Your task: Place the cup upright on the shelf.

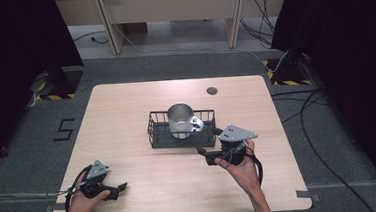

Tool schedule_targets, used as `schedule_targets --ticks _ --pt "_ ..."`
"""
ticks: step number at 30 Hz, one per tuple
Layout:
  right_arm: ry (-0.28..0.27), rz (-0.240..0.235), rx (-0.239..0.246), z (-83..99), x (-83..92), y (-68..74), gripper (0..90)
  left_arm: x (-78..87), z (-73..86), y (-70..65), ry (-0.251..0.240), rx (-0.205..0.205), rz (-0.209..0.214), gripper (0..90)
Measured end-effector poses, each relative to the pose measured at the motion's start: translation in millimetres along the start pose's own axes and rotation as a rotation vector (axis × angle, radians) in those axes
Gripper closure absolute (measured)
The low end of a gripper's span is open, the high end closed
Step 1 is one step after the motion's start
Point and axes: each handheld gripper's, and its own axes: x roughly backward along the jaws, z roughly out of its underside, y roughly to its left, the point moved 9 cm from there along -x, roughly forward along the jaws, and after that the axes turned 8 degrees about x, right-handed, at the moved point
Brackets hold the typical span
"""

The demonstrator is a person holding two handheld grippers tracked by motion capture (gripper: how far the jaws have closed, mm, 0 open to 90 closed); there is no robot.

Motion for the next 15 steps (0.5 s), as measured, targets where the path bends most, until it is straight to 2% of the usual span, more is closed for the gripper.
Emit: schedule_targets --ticks 4,10,15 --pt "-0.002 0.007 -0.005 8.0 4.4 2.8 18.1 0.0 0.0 0.0 0.000 0.000 0.000 0.0" --pt "-0.030 0.015 -0.044 21.1 12.0 6.2 18.0 0.0 0.0 0.0 0.000 0.000 0.000 0.0" --pt "-0.012 0.009 -0.067 37.3 14.6 8.9 18.1 0.0 0.0 0.1 0.000 0.000 0.000 0.0"
